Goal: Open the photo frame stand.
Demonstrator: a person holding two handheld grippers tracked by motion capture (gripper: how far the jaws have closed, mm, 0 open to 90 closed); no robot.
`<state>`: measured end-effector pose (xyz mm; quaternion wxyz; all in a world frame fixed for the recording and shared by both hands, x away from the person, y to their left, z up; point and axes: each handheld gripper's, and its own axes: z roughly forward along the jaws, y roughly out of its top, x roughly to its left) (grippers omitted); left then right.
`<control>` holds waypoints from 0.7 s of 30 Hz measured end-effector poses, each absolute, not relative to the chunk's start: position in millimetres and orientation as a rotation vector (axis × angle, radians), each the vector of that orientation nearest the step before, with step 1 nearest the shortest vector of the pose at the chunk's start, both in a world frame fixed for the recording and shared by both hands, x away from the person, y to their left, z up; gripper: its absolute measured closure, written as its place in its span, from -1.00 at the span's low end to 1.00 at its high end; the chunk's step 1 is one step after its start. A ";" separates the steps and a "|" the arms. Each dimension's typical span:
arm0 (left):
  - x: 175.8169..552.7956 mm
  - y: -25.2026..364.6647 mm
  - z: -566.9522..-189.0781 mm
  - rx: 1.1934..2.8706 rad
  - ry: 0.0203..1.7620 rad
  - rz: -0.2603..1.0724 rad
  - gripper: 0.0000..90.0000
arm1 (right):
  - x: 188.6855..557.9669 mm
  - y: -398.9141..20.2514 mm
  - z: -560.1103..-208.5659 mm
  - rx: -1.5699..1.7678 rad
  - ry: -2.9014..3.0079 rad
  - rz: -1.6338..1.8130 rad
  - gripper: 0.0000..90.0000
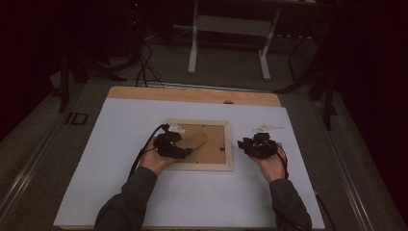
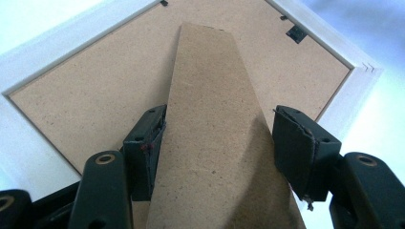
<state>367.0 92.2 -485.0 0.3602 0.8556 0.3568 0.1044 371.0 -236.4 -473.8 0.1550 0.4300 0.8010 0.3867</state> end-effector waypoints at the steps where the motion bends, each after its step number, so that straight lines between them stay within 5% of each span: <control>1: 366.8 92.1 -484.7 2.208 0.917 0.275 -0.11 | 371.4 -236.0 -473.0 1.231 2.296 1.108 0.47; 21: 360.7 92.2 -474.4 2.198 0.877 0.416 -0.11 | 383.6 -231.4 -447.4 1.204 2.305 1.180 0.45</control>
